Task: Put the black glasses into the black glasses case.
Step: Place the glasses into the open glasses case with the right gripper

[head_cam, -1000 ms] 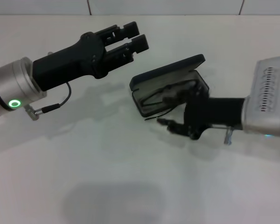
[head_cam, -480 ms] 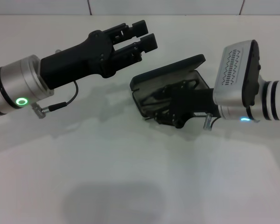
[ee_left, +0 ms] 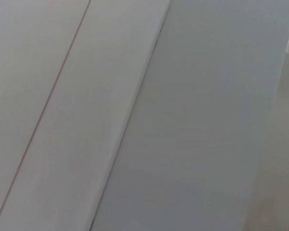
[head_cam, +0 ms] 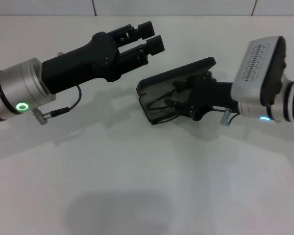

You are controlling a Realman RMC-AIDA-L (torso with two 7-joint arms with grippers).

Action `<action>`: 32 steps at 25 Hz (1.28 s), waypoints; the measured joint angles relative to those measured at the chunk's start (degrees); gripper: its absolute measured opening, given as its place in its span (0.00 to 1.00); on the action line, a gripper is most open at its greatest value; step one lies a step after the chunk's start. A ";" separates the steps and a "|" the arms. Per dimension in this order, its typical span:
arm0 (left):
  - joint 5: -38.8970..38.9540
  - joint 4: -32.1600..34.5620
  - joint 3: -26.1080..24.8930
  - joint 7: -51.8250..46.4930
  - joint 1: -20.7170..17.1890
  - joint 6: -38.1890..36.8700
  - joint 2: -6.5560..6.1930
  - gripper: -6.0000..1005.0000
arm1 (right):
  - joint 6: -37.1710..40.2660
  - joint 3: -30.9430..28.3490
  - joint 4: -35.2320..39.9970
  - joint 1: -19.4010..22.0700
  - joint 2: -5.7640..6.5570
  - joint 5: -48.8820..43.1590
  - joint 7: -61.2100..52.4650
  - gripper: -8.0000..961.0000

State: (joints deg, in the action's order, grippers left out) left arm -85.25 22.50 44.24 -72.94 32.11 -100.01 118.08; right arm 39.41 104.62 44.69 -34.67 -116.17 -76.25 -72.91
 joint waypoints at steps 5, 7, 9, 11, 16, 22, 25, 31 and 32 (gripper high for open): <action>0.00 0.00 0.01 0.11 0.11 0.00 0.04 0.58 | 0.10 -1.02 3.13 2.88 0.18 -0.42 1.00 0.48; 0.00 0.00 -0.03 0.13 0.08 0.00 0.04 0.58 | 1.34 -1.12 3.32 3.26 0.26 -0.49 1.04 0.48; 0.00 0.00 -0.01 0.24 0.07 0.00 0.05 0.58 | 4.02 -1.26 3.36 3.39 0.28 -0.53 1.07 0.47; 0.00 0.00 0.02 0.41 0.09 0.00 0.05 0.58 | 7.06 -1.28 3.40 3.33 0.22 -0.54 1.07 0.47; 0.00 -0.13 0.06 0.50 0.66 0.00 0.13 0.58 | 9.45 1.72 2.43 0.33 -0.04 -0.18 -0.15 0.47; 0.00 -0.05 0.05 0.52 0.98 0.06 0.54 0.58 | 7.21 5.14 -3.47 -5.98 -0.03 -0.05 -5.02 0.47; 0.00 -0.03 0.05 0.52 1.08 0.07 0.68 0.58 | 6.55 4.91 -4.84 -6.50 -0.02 -0.04 -5.82 0.47; 0.00 0.00 0.04 0.52 1.11 0.09 0.67 0.58 | 1.20 4.77 -5.24 -5.90 -0.02 -0.03 -6.11 0.48; 0.00 0.01 0.05 0.52 1.12 0.09 0.67 0.58 | 0.35 4.76 -5.06 -5.65 -0.02 -0.02 -6.11 0.48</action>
State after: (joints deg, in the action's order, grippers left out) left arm -85.25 22.50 44.29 -72.42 33.22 -99.92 118.75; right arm 39.76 109.38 39.63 -40.33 -116.18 -76.28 -79.02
